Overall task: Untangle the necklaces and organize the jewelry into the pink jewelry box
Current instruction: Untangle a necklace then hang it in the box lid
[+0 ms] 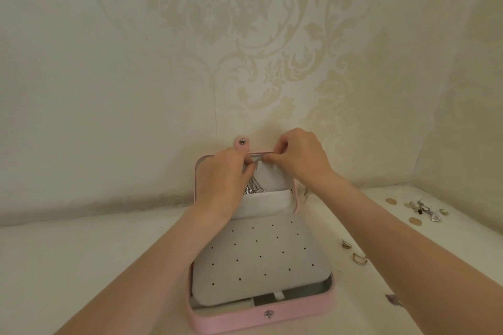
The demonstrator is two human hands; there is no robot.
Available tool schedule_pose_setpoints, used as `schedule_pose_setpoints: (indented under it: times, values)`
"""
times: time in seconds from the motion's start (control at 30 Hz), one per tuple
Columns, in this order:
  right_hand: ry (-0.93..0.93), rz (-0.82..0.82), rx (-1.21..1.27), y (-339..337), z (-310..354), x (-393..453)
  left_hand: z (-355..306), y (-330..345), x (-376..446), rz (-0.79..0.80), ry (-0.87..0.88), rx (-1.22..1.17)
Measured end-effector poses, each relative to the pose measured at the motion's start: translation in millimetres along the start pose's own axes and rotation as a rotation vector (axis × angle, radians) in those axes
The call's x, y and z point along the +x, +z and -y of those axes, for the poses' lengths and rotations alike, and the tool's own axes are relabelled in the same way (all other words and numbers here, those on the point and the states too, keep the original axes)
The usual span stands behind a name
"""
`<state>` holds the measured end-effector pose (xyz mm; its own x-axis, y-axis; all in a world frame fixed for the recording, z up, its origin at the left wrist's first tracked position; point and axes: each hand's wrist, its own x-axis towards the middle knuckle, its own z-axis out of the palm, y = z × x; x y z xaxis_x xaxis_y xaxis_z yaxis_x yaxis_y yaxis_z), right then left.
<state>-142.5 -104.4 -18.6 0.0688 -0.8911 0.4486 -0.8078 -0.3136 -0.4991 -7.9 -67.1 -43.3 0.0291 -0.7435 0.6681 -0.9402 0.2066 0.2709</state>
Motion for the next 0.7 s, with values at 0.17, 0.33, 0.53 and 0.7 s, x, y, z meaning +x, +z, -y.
schedule_pose_setpoints:
  times: [0.17,0.33,0.53,0.7]
  values:
    - [-0.021,0.01,-0.096,1.5,6.0,-1.6,2.6,2.5,-1.7,-0.01,0.036,0.019]
    - [-0.034,0.054,-0.113,-3.9,5.4,-2.8,4.2,-1.4,-14.4,-0.077,0.142,-0.126]
    - [-0.03,0.094,-0.123,-5.5,8.7,-5.2,-0.2,3.7,-31.5,0.146,0.344,-0.062]
    - [-0.014,0.117,-0.155,-6.6,10.5,-8.1,-4.6,7.2,-31.6,0.113,0.417,0.004]
